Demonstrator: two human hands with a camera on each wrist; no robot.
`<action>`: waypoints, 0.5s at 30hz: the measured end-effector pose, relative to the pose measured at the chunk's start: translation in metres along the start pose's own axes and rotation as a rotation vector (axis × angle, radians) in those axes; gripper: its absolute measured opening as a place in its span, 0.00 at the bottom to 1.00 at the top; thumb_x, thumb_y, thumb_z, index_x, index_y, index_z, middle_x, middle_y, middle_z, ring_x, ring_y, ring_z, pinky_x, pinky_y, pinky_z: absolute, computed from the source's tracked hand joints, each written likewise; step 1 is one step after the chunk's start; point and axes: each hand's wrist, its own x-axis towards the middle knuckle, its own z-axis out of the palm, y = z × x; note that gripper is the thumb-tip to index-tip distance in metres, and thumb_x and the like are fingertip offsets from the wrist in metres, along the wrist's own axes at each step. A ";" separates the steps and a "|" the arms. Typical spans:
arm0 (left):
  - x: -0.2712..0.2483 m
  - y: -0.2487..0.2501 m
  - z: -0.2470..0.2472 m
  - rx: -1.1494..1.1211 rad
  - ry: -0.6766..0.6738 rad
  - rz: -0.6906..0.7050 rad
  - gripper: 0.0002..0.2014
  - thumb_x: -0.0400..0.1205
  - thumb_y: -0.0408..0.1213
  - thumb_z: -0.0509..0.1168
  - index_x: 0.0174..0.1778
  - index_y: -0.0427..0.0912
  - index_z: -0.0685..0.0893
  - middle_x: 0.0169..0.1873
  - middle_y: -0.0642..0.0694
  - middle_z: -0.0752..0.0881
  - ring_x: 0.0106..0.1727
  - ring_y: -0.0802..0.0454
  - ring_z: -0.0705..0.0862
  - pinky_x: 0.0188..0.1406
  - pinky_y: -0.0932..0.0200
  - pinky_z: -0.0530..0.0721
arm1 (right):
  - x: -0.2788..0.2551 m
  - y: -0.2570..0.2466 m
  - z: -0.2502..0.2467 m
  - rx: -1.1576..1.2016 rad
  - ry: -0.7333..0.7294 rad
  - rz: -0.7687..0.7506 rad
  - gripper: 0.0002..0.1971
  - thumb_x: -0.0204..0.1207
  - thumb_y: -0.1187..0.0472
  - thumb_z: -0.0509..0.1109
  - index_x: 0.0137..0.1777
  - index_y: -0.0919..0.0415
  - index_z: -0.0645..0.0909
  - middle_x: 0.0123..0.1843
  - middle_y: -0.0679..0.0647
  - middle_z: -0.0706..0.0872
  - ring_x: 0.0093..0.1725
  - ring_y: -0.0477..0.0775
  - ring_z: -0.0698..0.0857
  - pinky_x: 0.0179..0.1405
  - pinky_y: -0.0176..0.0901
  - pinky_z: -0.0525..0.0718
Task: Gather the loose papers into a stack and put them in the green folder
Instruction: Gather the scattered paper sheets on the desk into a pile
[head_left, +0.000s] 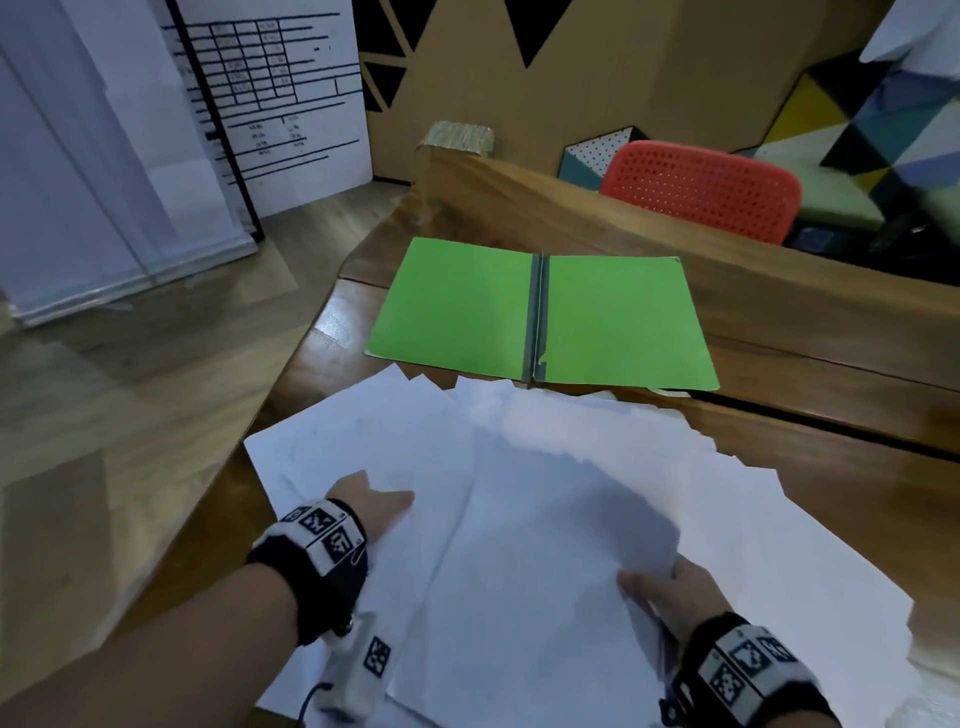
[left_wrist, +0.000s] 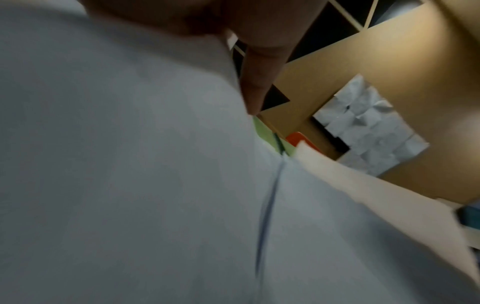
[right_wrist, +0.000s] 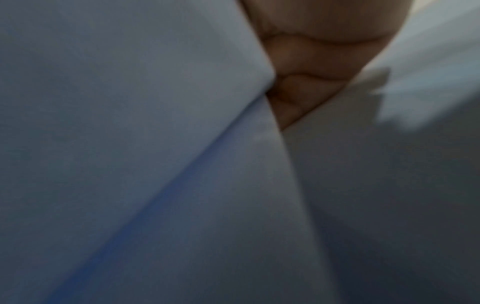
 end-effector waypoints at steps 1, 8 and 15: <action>-0.001 0.000 0.001 -0.042 -0.058 0.036 0.24 0.77 0.43 0.69 0.66 0.34 0.77 0.65 0.35 0.82 0.63 0.39 0.80 0.60 0.56 0.75 | -0.002 -0.005 0.001 -0.003 -0.008 -0.020 0.28 0.51 0.57 0.82 0.53 0.67 0.84 0.47 0.64 0.90 0.48 0.66 0.89 0.55 0.63 0.86; -0.003 -0.002 0.009 -0.332 -0.180 0.112 0.32 0.65 0.56 0.76 0.60 0.42 0.80 0.56 0.41 0.86 0.53 0.42 0.83 0.60 0.50 0.79 | -0.018 -0.029 0.018 0.074 -0.055 -0.141 0.08 0.73 0.62 0.75 0.51 0.59 0.84 0.47 0.59 0.89 0.51 0.64 0.87 0.60 0.59 0.83; 0.009 -0.023 0.013 -0.286 -0.135 0.089 0.25 0.72 0.50 0.71 0.61 0.41 0.80 0.61 0.36 0.85 0.62 0.36 0.83 0.67 0.39 0.78 | -0.022 -0.034 0.016 0.032 -0.102 -0.059 0.12 0.71 0.62 0.76 0.53 0.64 0.83 0.46 0.59 0.89 0.46 0.61 0.87 0.46 0.50 0.86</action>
